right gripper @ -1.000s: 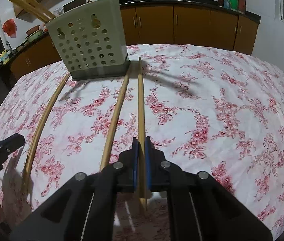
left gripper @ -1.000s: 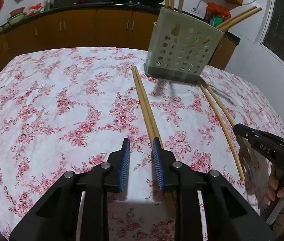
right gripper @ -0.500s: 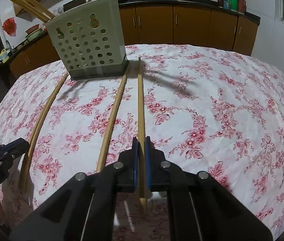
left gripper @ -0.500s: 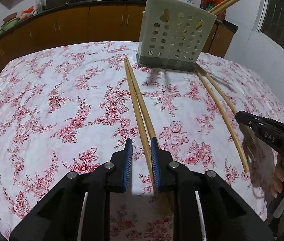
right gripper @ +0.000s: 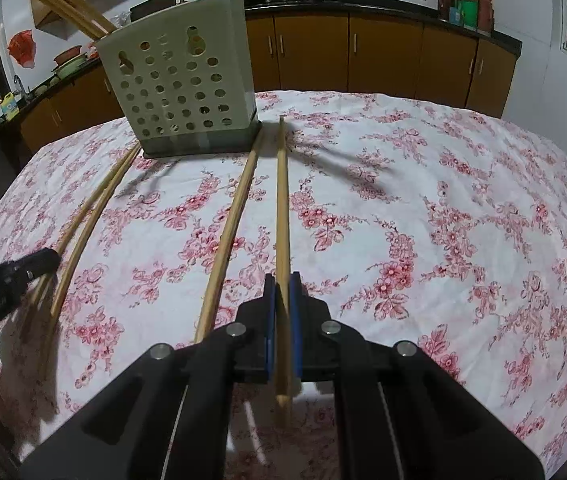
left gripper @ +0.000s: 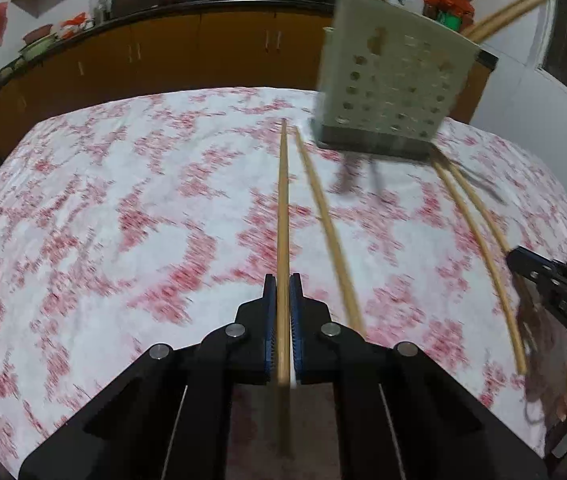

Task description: Organize utensils

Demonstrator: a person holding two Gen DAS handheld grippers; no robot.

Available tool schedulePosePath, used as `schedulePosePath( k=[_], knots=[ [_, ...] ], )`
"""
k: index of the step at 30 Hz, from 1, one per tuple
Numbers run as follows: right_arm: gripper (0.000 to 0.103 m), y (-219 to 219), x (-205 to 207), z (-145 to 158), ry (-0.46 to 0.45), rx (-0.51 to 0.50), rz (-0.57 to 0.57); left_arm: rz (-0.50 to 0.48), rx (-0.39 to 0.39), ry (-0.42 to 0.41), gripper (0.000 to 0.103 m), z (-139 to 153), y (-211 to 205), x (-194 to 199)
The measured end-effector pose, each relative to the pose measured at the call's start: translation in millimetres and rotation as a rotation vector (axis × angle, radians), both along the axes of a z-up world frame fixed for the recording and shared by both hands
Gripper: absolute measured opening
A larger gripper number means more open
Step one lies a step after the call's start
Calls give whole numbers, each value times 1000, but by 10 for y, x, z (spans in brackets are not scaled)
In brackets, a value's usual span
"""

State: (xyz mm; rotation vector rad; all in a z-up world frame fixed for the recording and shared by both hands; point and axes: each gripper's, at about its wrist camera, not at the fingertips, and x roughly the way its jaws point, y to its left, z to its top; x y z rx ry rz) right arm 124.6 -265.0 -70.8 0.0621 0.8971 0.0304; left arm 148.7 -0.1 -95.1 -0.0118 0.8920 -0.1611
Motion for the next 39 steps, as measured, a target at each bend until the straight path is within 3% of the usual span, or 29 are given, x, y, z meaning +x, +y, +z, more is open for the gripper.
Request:
schedulePosePath(
  k=[5,22,28,39],
  knots=[
    [9,-55,134,-2,-2,-11,-39,36,-12,1,8,5,175,79],
    [9,-23,185,-17,3,-17,-117,36,-22,3,8,10,187,79],
    [9,36,193,-14,5,-46,-149,37,0,1,8,4,169,81],
    [9,-15,189,-16,3,-10,-172,35,47,-2,8,5,108,78]
  ],
)
